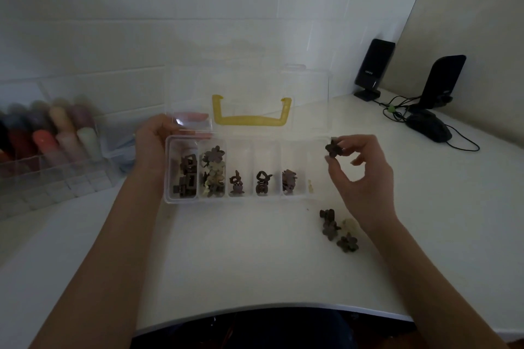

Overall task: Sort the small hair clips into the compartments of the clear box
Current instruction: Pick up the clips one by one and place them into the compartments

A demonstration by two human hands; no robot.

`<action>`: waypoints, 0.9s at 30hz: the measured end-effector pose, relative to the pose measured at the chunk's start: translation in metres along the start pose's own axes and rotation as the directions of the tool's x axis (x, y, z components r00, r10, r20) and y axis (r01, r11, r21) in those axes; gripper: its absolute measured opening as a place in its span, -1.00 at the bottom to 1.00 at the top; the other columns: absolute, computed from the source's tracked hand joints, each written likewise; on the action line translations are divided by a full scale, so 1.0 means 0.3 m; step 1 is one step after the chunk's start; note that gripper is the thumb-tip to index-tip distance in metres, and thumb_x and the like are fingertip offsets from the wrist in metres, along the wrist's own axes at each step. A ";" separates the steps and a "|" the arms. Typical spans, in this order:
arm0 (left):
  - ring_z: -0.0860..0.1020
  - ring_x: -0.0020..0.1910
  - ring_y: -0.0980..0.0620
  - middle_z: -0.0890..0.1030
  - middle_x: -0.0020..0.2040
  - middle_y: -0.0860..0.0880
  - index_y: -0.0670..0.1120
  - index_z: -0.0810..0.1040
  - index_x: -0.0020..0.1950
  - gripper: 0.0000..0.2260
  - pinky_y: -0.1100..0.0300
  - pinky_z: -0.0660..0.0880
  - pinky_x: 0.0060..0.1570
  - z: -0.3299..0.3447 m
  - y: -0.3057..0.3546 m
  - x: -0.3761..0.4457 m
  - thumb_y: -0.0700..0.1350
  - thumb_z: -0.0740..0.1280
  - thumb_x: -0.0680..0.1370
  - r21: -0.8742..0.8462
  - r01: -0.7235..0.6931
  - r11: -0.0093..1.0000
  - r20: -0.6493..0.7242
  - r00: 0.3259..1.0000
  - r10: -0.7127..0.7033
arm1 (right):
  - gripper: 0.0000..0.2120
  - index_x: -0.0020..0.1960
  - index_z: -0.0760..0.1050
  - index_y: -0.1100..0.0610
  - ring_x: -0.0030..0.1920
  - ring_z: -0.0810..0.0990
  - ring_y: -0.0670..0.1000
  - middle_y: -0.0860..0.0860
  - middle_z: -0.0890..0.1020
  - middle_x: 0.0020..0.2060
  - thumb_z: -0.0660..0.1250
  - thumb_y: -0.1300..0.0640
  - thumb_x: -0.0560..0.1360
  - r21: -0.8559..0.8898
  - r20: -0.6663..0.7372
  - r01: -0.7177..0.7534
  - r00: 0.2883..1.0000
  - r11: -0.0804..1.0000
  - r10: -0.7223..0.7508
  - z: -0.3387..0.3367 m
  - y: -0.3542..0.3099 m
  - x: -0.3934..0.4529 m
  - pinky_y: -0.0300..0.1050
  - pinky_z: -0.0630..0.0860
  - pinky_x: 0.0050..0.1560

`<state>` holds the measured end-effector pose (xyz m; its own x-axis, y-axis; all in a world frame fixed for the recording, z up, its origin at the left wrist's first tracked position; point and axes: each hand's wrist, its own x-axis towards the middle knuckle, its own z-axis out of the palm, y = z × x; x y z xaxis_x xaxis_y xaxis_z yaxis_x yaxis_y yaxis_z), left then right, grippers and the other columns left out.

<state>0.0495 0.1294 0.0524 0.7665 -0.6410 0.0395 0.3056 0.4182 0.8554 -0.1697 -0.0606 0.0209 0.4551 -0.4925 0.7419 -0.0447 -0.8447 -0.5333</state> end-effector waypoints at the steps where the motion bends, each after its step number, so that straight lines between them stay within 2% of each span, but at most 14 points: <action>1: 0.44 -0.35 0.03 0.62 -0.43 0.01 -0.07 0.68 -0.41 -0.54 0.21 0.32 -0.26 -0.003 -0.002 0.004 0.04 0.50 -0.25 0.006 -0.013 1.000 0.001 1.000 0.013 | -0.71 0.00 0.40 0.00 -0.09 0.52 -0.07 -0.16 0.57 -0.07 0.42 0.28 0.42 -0.022 -0.002 0.014 1.000 1.000 -0.014 -0.003 0.000 -0.004 -0.36 0.39 -0.11; 3: 0.53 -0.45 0.07 0.62 -0.45 0.03 -0.07 0.66 -0.44 -0.59 0.29 0.45 -0.39 0.004 -0.002 0.001 0.03 0.46 -0.22 0.004 -0.035 0.999 0.002 0.999 0.035 | -0.75 0.01 0.46 0.06 -0.07 0.50 -0.08 -0.15 0.57 -0.06 0.43 0.27 0.42 -0.059 -0.014 0.029 0.999 0.998 -0.030 -0.005 -0.001 -0.008 -0.41 0.37 -0.08; 5: 0.55 -0.50 0.06 0.62 -0.46 0.01 -0.09 0.61 -0.41 -0.55 0.34 0.49 -0.44 0.013 -0.002 -0.004 -0.01 0.46 -0.25 -0.058 -0.036 0.998 -0.003 0.999 0.036 | -0.79 0.00 0.49 0.09 -0.04 0.47 -0.14 -0.18 0.56 -0.06 0.43 0.24 0.42 -0.087 -0.033 0.052 0.998 0.995 -0.055 -0.003 -0.002 -0.009 -0.41 0.38 -0.04; 7: 0.55 -0.50 0.04 0.62 -0.45 0.00 -0.11 0.58 -0.40 -0.45 0.33 0.51 -0.43 0.008 -0.007 0.002 -0.01 0.50 -0.34 -0.091 -0.029 0.995 -0.018 0.999 0.027 | -0.83 -0.01 0.48 0.08 -0.01 0.45 -0.19 -0.18 0.56 -0.05 0.41 0.21 0.44 -0.107 -0.054 0.118 0.991 0.987 -0.124 -0.001 -0.003 -0.012 -0.28 0.43 -0.02; 9: 0.56 -0.43 0.00 0.62 -0.42 -0.02 -0.10 0.63 -0.41 -0.44 0.30 0.52 -0.38 -0.002 -0.011 0.013 0.02 0.50 -0.36 -0.052 -0.029 0.998 -0.029 0.999 0.028 | -0.84 -0.01 0.44 0.03 0.01 0.47 -0.16 -0.15 0.57 -0.05 0.37 0.16 0.45 -0.106 -0.062 0.191 0.978 0.976 -0.199 0.007 -0.008 -0.014 -0.16 0.44 0.03; 11: 0.56 -0.36 -0.02 0.63 -0.38 -0.03 -0.10 0.67 -0.34 -0.45 0.25 0.52 -0.30 -0.008 -0.016 0.019 0.05 0.50 -0.28 -0.005 -0.025 1.000 -0.028 0.999 0.025 | -0.83 -0.01 0.42 0.00 0.02 0.53 -0.07 -0.08 0.62 -0.04 0.37 0.15 0.45 -0.108 -0.035 0.253 0.966 0.961 -0.258 0.025 -0.020 -0.014 -0.07 0.46 0.06; 13: 0.57 -0.36 -0.01 0.63 -0.38 -0.04 -0.10 0.70 -0.30 -0.57 0.22 0.52 -0.26 -0.002 -0.022 0.012 0.04 0.45 -0.10 0.018 -0.021 1.000 -0.014 1.000 0.021 | -0.80 -0.01 0.43 -0.01 0.00 0.58 0.01 -0.04 0.65 -0.03 0.39 0.17 0.45 -0.114 0.016 0.307 0.951 0.945 -0.308 0.051 -0.044 -0.010 -0.01 0.45 0.04; 15: 0.59 -0.39 0.00 0.63 -0.42 -0.05 -0.09 0.70 -0.33 -0.74 0.20 0.51 -0.25 0.019 -0.031 0.002 -0.04 0.29 0.13 0.044 -0.023 0.999 -0.026 0.999 0.024 | -0.83 -0.03 0.47 0.02 -0.02 0.60 0.05 -0.04 0.65 -0.04 0.40 0.18 0.44 -0.095 0.061 0.354 0.935 0.930 -0.349 0.076 -0.081 -0.003 -0.03 0.42 0.03; 16: 0.60 -0.40 0.00 0.63 -0.43 -0.06 -0.09 0.71 -0.35 -0.72 0.18 0.51 -0.24 0.028 -0.035 0.001 -0.08 0.21 0.18 0.066 -0.029 0.997 -0.040 0.999 0.032 | -0.87 -0.04 0.50 0.06 -0.03 0.60 0.05 -0.04 0.65 -0.04 0.40 0.17 0.45 -0.080 0.078 0.376 0.926 0.923 -0.370 0.088 -0.105 0.002 -0.03 0.41 0.01; 19: 0.61 -0.36 -0.05 0.63 -0.41 -0.10 -0.10 0.71 -0.32 -0.69 0.13 0.52 -0.21 0.049 -0.044 -0.002 -0.10 0.17 0.22 0.097 -0.040 0.995 -0.070 0.996 0.046 | -0.92 -0.06 0.57 0.10 -0.06 0.58 0.02 -0.06 0.66 -0.08 0.39 0.14 0.45 -0.050 0.152 0.429 0.896 0.902 -0.418 0.130 -0.192 0.021 -0.04 0.39 -0.02; 22: 0.60 -0.34 -0.08 0.64 -0.38 -0.12 -0.09 0.71 -0.27 -0.69 0.15 0.51 -0.26 0.046 -0.044 0.000 -0.10 0.18 0.22 0.112 -0.023 0.993 -0.090 0.995 0.034 | -0.88 -0.01 0.54 0.09 -0.06 0.53 -0.01 -0.08 0.65 -0.12 0.35 0.11 0.46 -0.051 0.256 0.458 0.865 0.887 -0.432 0.183 -0.265 0.043 -0.05 0.35 -0.01; 25: 0.59 -0.35 -0.07 0.64 -0.38 -0.11 -0.09 0.71 -0.27 -0.68 0.16 0.49 -0.27 0.042 -0.046 -0.001 -0.09 0.18 0.21 0.104 -0.017 0.994 -0.087 0.996 0.026 | -0.86 -0.02 0.51 0.08 -0.05 0.53 0.01 -0.09 0.64 -0.15 0.37 0.12 0.44 -0.052 0.307 0.440 0.861 0.897 -0.405 0.220 -0.284 0.065 -0.04 0.33 -0.01; 27: 0.59 -0.37 -0.07 0.65 -0.39 -0.12 -0.11 0.71 -0.25 -0.67 0.17 0.49 -0.27 0.045 -0.043 -0.003 -0.10 0.17 0.21 0.094 -0.013 0.996 -0.083 0.996 0.021 | -0.89 -0.06 0.51 0.06 -0.03 0.54 0.02 -0.10 0.64 -0.13 0.39 0.10 0.42 -0.069 0.364 0.467 0.835 0.882 -0.414 0.242 -0.275 0.068 -0.04 0.31 -0.02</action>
<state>0.0373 0.1161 0.0484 0.8168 -0.5767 0.0141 0.2415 0.3641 0.8995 -0.0921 0.0143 0.0507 0.7220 0.0146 0.6917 0.1119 -0.9891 -0.0959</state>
